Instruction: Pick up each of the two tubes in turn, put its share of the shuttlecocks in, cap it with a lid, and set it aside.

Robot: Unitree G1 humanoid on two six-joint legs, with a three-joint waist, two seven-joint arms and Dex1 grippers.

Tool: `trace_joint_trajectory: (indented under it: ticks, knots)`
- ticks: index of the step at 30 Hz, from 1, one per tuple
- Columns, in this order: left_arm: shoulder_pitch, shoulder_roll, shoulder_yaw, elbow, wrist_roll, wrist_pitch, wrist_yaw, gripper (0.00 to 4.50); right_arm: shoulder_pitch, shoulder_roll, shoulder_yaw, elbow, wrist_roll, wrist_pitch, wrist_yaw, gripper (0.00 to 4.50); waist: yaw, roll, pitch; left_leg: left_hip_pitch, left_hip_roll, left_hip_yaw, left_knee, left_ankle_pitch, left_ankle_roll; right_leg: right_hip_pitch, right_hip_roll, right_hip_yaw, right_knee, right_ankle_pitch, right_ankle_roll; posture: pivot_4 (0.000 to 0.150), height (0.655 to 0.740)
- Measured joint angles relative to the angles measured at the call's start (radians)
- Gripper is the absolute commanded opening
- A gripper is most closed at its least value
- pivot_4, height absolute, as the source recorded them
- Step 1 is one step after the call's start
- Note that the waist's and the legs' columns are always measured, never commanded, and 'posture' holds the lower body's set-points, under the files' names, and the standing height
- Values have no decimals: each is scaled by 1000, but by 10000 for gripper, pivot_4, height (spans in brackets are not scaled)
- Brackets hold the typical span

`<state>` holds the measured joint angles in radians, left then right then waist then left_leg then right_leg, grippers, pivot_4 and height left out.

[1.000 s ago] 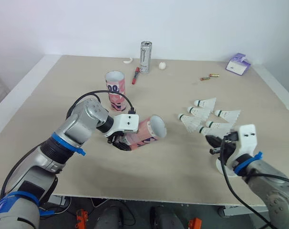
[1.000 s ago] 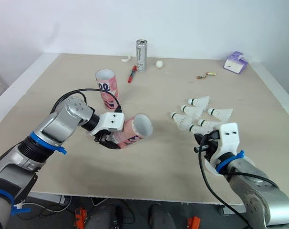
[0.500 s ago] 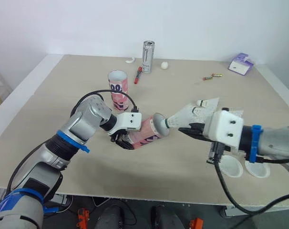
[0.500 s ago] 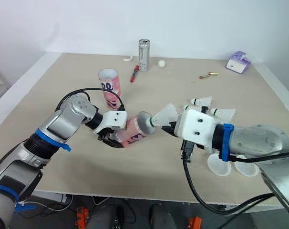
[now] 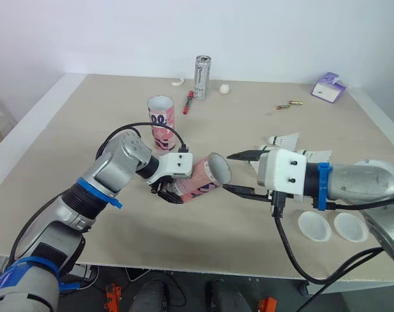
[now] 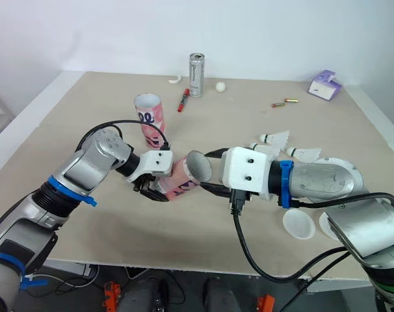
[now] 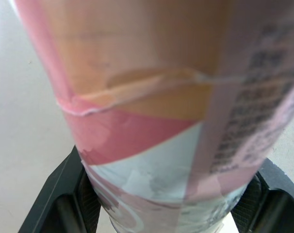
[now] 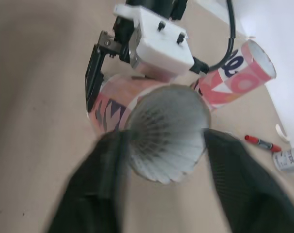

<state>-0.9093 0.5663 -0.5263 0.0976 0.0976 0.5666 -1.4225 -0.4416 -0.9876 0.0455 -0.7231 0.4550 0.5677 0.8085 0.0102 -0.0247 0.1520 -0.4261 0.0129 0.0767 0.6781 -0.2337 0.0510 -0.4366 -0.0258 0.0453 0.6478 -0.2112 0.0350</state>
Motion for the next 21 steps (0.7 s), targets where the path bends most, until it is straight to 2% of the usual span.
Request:
trace_joint_trajectory:
  ticks: [1, 3, 7, 9, 13, 16, 21]
  knots:
    - [1, 0, 0, -1, 0, 0, 1, 29529, 15, 38, -29, 1, 29, 20, -21, 44467, 0, 0, 0, 0, 0, -1, 0, 0, 0, 0, 0, 0, 0, 0, 0, 1500, 7400]
    - [2, -1, 0, -2, -1, 1, 3, 29529, 86, 180, -163, 27, 150, 113, -137, 44467, 1, -2, 0, 0, 0, -2, 0, 0, 0, 1, 0, 0, 1, 1, 0, 1500, 7400]
    - [4, -1, 1, -4, -2, 1, 3, 29529, 177, 276, -283, 77, 200, 191, -256, 44467, 0, -3, -1, 0, 0, -1, 1, 0, 0, 1, 0, 0, 0, 2, 0, 1500, 7400]
    - [5, 2, 3, -3, -2, 0, 3, 29529, 298, 370, -318, 170, 183, 272, -392, 44467, 0, -3, -1, 0, 0, 1, 1, 0, 0, 0, 0, 2, 1, 2, 0, 1500, 7400]
    - [5, 6, 4, -1, 1, 0, 0, 29529, 314, 450, -327, 199, 177, 311, -484, 44467, -4, 1, -1, 0, 0, 2, 1, 1, 1, -1, 1, 4, 1, 3, 2, 1500, 7400]
    - [5, 0, 2, 0, 2, -1, 4, 29529, 289, 564, -316, 238, 164, 316, -584, 44467, -6, 1, -1, 1, 1, 1, 1, 2, 4, -1, 3, 3, 2, 4, 1, 1500, 7400]
    - [5, 0, 2, 0, 1, -1, 1, 29529, 277, 594, -292, 274, 139, 315, -619, 44467, -6, 1, -1, 0, 1, 1, 0, 2, 4, -1, 3, 3, 2, 4, 1, 1500, 7400]
